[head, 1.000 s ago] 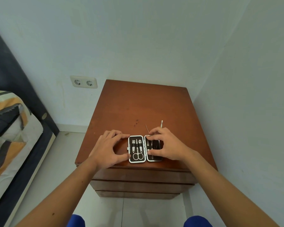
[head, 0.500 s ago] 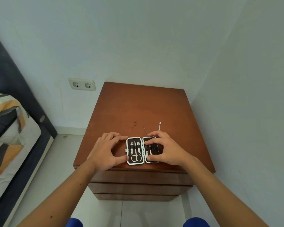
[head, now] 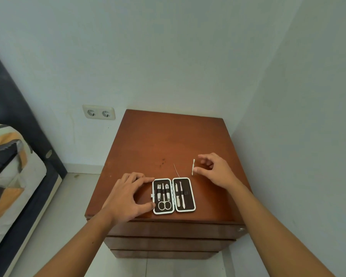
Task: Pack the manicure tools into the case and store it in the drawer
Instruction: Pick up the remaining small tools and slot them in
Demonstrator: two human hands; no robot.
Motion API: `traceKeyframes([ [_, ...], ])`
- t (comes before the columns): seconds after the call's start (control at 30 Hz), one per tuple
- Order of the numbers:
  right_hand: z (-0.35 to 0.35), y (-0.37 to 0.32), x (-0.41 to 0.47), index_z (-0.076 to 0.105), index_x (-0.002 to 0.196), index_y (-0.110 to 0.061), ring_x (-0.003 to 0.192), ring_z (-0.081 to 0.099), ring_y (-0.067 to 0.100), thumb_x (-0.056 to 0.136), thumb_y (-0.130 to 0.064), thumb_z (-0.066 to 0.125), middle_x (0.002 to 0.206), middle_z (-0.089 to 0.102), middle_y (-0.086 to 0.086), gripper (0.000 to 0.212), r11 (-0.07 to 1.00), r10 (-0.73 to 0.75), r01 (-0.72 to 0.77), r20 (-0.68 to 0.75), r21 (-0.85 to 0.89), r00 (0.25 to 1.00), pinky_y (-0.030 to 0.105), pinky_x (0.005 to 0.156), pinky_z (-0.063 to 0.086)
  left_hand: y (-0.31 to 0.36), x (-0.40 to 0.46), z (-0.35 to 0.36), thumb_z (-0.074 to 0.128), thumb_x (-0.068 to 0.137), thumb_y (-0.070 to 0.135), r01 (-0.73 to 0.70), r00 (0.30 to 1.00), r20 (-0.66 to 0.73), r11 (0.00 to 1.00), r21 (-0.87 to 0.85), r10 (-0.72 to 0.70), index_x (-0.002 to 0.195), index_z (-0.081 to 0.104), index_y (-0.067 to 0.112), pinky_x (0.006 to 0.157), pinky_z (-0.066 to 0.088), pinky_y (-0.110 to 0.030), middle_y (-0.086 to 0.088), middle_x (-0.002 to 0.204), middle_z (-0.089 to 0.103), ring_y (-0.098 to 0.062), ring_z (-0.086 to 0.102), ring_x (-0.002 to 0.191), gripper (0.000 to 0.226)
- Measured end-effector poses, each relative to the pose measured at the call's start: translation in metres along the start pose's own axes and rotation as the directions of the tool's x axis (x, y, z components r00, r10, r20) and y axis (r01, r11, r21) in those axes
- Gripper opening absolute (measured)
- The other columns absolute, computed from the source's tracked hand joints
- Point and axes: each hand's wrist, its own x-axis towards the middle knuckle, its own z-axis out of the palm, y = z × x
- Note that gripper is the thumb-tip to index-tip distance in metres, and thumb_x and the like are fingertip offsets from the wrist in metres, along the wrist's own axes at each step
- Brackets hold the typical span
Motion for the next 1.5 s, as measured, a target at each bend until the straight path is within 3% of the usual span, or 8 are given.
traceKeyframes([
  [0.17,0.001,0.000,0.016,0.064,0.141,-0.028,0.108,0.053,0.017,0.076,-0.053,0.089,0.112,0.056,-0.010,0.074,0.994,0.006,0.006,0.110,-0.109,0.994,0.030,0.094,0.045,0.001,0.001,-0.001,0.066,0.073,0.076,0.001,1.000,0.002,1.000,0.002,-0.001,0.142,0.048,0.049,0.105,0.028,-0.025,0.028,0.132,0.042,0.002,0.033,0.125,0.076],
  [0.33,0.001,-0.001,0.016,0.070,0.131,-0.030,0.102,0.054,0.012,0.074,-0.048,0.092,0.109,0.056,-0.010,0.063,0.994,-0.023,0.036,0.115,-0.108,0.993,0.027,0.091,0.046,0.001,0.000,-0.001,0.066,0.073,0.075,-0.005,1.000,-0.003,1.000,0.003,0.005,0.142,0.049,0.048,0.104,0.029,-0.026,0.027,0.131,0.043,0.002,0.034,0.123,0.075],
  [0.47,0.001,-0.006,0.010,0.071,0.122,-0.028,0.085,0.058,0.009,0.072,-0.033,0.096,0.104,0.068,-0.006,0.056,1.000,-0.022,0.021,0.073,0.015,0.997,0.019,0.076,0.046,0.002,0.000,-0.001,0.066,0.073,0.074,-0.007,1.000,-0.010,1.000,0.001,0.007,0.141,0.050,0.048,0.104,0.029,-0.026,0.027,0.130,0.043,0.002,0.035,0.122,0.075],
  [0.83,0.006,-0.021,-0.016,0.064,0.121,-0.036,0.064,0.068,0.015,0.083,-0.009,0.087,0.079,0.077,0.007,0.052,0.958,-0.073,0.052,0.063,0.284,0.995,0.040,0.070,0.063,0.003,-0.001,-0.001,0.067,0.073,0.073,-0.004,1.000,-0.017,1.000,0.004,0.005,0.141,0.051,0.047,0.102,0.029,-0.025,0.026,0.130,0.044,0.002,0.034,0.122,0.075],
  [1.07,0.013,-0.029,-0.029,0.062,0.116,-0.036,0.062,0.062,0.015,0.087,-0.012,0.084,0.082,0.076,0.007,0.043,0.945,-0.067,0.008,0.172,0.326,0.983,0.028,0.054,0.052,0.003,0.000,-0.001,0.067,0.071,0.073,-0.004,1.000,-0.022,1.000,-0.002,0.004,0.141,0.052,0.047,0.103,0.028,-0.025,0.025,0.129,0.045,0.002,0.035,0.122,0.076],
  [1.27,0.018,-0.026,-0.030,0.067,0.123,-0.038,0.068,0.058,0.006,0.082,-0.019,0.090,0.086,0.079,-0.002,0.051,0.967,-0.115,0.069,0.181,0.243,0.977,0.024,0.072,0.051,0.003,0.000,-0.002,0.066,0.072,0.074,-0.006,1.000,-0.011,1.000,-0.003,0.006,0.142,0.050,0.047,0.102,0.028,-0.026,0.025,0.130,0.044,0.002,0.034,0.120,0.077],
  [1.37,0.018,-0.029,-0.031,0.059,0.135,-0.043,0.068,0.058,0.006,0.082,-0.016,0.089,0.085,0.077,-0.002,0.066,0.968,-0.154,0.116,0.164,0.224,0.974,0.019,0.072,0.052,0.003,-0.001,-0.002,0.066,0.072,0.074,-0.007,1.000,-0.013,1.000,-0.002,0.007,0.142,0.051,0.047,0.103,0.028,-0.026,0.024,0.131,0.044,0.002,0.034,0.121,0.077],
  [1.5,0.021,-0.025,-0.031,0.064,0.133,-0.035,0.065,0.054,0.006,0.081,-0.014,0.089,0.090,0.072,-0.002,0.061,0.967,-0.193,0.170,0.108,0.192,0.975,0.019,0.068,0.048,0.002,-0.001,-0.001,0.066,0.073,0.075,-0.010,1.000,-0.016,1.000,0.001,0.010,0.142,0.051,0.046,0.102,0.028,-0.026,0.024,0.130,0.045,0.001,0.035,0.120,0.077],
])
